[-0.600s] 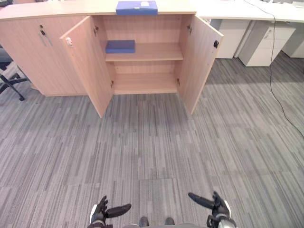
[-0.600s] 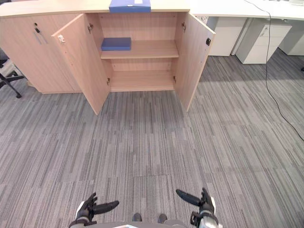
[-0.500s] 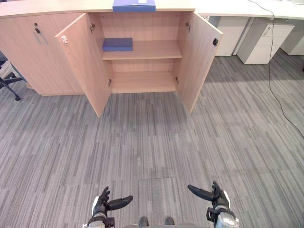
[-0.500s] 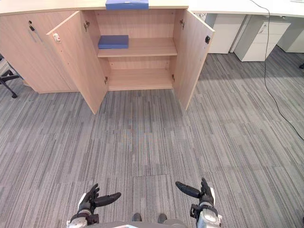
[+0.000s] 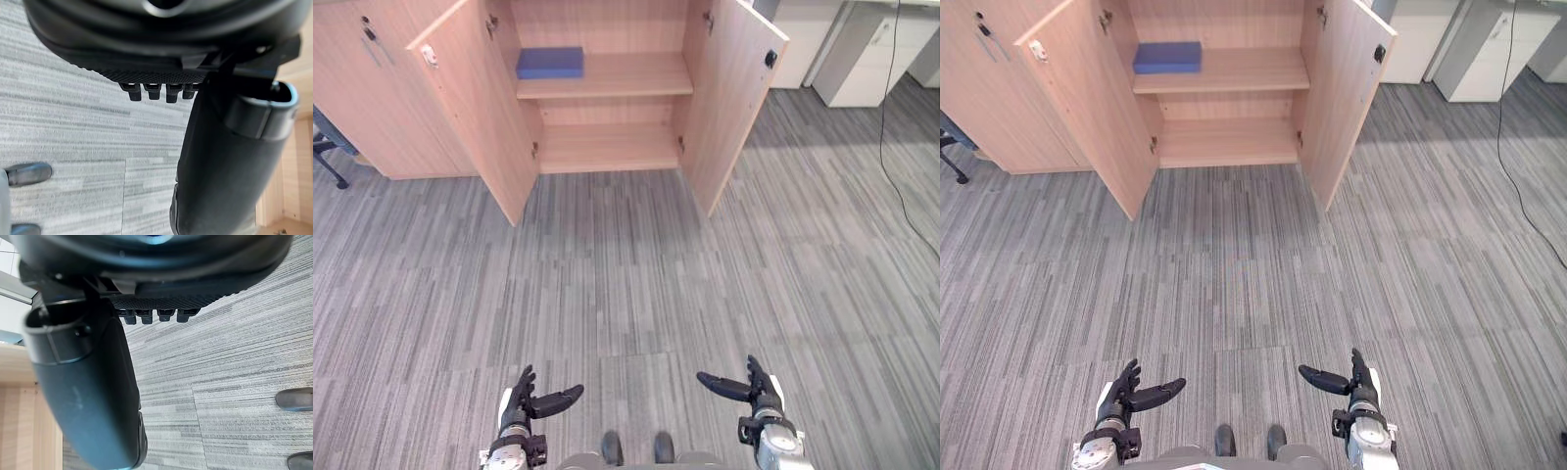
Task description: Walk over to the cabinet, pick up the folder, carry it to the office cabinet, place the folder inside the office cabinet, then close the office cabinet door
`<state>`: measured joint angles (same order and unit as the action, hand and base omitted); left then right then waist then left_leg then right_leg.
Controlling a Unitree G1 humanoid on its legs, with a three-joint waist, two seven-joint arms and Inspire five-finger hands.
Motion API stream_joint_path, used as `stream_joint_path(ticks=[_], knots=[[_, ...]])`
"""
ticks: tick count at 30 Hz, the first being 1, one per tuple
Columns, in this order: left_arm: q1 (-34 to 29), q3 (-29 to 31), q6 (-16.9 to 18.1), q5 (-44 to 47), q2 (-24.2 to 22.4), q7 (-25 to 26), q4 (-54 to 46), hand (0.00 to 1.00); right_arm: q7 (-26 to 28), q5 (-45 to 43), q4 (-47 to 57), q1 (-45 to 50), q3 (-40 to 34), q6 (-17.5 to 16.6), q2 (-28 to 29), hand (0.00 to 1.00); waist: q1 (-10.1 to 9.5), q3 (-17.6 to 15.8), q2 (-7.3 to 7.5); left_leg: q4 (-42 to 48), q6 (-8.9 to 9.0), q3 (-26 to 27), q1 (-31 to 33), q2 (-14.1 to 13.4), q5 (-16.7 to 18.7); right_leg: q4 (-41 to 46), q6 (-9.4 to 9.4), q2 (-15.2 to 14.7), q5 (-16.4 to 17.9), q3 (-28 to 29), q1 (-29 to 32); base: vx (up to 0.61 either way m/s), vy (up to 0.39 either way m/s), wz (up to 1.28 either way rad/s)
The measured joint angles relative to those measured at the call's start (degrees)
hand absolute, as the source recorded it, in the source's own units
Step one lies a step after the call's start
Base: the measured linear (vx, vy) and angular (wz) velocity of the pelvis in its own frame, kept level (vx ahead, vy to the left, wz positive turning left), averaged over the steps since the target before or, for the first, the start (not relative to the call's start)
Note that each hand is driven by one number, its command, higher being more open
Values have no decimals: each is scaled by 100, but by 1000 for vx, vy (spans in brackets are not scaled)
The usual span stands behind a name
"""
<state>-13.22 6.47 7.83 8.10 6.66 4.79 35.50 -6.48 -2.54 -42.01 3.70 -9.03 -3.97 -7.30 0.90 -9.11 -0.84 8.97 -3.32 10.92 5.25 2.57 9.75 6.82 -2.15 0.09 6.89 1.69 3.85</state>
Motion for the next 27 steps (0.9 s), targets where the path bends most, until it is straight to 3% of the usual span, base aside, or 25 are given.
stream_joint_path(ticks=[2, 3, 4, 8, 9, 11, 12, 13, 14, 15, 17, 18, 19, 21, 23, 24, 26, 27], knots=[[-79, 33, 4, 28, 3, 8, -185, 100, -25, 0, 0, 10, -122, 25, -53, 100, 8, -32, 3, 242, -98, 7, 43, 55, 271, 834, -156, -88, 421, -44, 314, 64, 47, -1], [-91, 76, 0, 45, 5, 24, -191, 100, -35, 0, 2, -7, -164, 42, -73, 100, 3, -67, -27, 245, -177, -19, -34, 71, 341, 1706, -213, -133, 544, -192, 694, 137, 53, 8], [-69, 86, 0, 102, 55, 28, -196, 100, -35, 0, 1, -11, -163, 54, -74, 100, 36, -162, -51, 222, -236, -106, -178, 64, 380, 2451, -151, -165, 713, -377, 1034, 188, 61, 13], [139, 74, 2, 222, 135, 70, -194, 100, -37, -4, 1, -54, -78, 89, -133, 100, 116, -391, -118, 34, -176, -364, -649, -44, 457, 2204, -54, -195, 838, -837, 1561, 299, 7, 33], [261, 43, 4, 289, 125, 140, -193, 100, -37, -7, 1, -107, 1, 90, -187, 100, 166, -458, -212, -100, -135, -503, -792, -178, 480, 1782, -50, -120, 711, -982, 1789, 425, -44, 55], [452, -24, 13, 356, 121, 161, -192, 100, -37, -9, 14, -135, 67, 90, -223, 100, 198, -544, -300, -327, 19, -674, -1071, -389, 542, 980, -19, -40, 117, -1182, 2071, 472, -67, 53], [480, -40, 23, 384, 132, 162, -192, 100, -37, -9, 46, -104, 98, 90, -220, 100, 208, -548, -274, -398, 173, -736, -1222, -422, 594, 525, 3, -42, -288, -1204, 2127, 690, -161, 61], [487, -86, 46, 393, 133, 155, -188, 100, -37, -9, 168, -1, 119, 89, -219, 100, 262, -572, -161, -399, 479, -852, -1561, -413, 777, 185, 84, -155, -1045, -1160, 2138, 592, -145, 65], [462, -105, 46, 393, 114, 148, -171, 100, -41, -9, 217, 51, 117, 89, -223, 100, 314, -566, -153, -366, 603, -908, -1689, -441, 857, 381, 254, -229, -1541, -1177, 2117, 635, -202, 50], [470, -133, 43, 393, 28, 147, -132, 100, -39, -6, 227, 12, 109, 98, -278, 100, 328, -586, -326, -153, 694, -917, -1705, -645, 900, 825, 378, -118, -1394, -1305, 2205, 605, -249, 27], [465, -163, 65, 394, -31, 125, -132, 100, -26, -6, 309, -104, 157, 89, -220, 100, 387, -627, -328, 1771, 1250, -682, -951, -869, 476, 1167, 524, -50, -710, -1407, 1979, 783, -339, 20], [431, -146, 64, 394, -71, 119, -133, 100, -23, -10, 307, -94, 210, 91, -220, 100, 378, -655, -333, 2566, 1252, -587, -695, -999, 171, 1087, 553, 23, -606, -1403, 1726, 505, -216, 0], [328, -126, 72, 393, -127, 107, -144, 100, -21, -10, 309, -68, 350, 92, -200, 100, 304, -689, -326, 4022, 1195, -476, -246, -1304, -119, 823, 641, 216, -467, -1370, 1146, 492, -183, -19], [299, -126, 70, 404, -130, 70, -170, 100, -37, -21, 436, -75, 435, 76, -40, 100, 107, -830, -162, 5396, 895, 53, 461, -1674, 269, 347, 752, 383, -274, -1143, 175, 617, -211, -37], [311, -129, 71, 422, -153, 6, -226, 100, -37, -40, 547, -87, 448, 10, 16, 100, -15, -852, -85, 5256, 646, 372, 1042, -1716, 451, -67, 762, 390, -253, -959, -313, 509, -118, -44], [312, -132, 71, 422, -164, -23, -266, 100, -35, -55, 536, -158, 458, -22, 0, 100, -106, -848, -65, 4572, 554, 488, 1476, -1598, 511, -356, 743, 364, -236, -798, -591, 503, -27, -70], [324, -112, 66, 422, -164, -23, -278, 100, -39, -63, 318, -371, 407, -15, -14, 100, -191, -883, -1, 2683, 633, 393, 1767, -1193, 406, -518, 596, 207, -116, -531, -905, 520, 29, -72], [315, -112, 58, 422, -180, -18, -253, 100, -48, -65, 171, -440, 296, -8, -15, 100, -232, -888, 5, 1304, 683, 210, 1774, -974, 4, -635, 480, 105, 1, -413, -1169, 570, 112, -63]])
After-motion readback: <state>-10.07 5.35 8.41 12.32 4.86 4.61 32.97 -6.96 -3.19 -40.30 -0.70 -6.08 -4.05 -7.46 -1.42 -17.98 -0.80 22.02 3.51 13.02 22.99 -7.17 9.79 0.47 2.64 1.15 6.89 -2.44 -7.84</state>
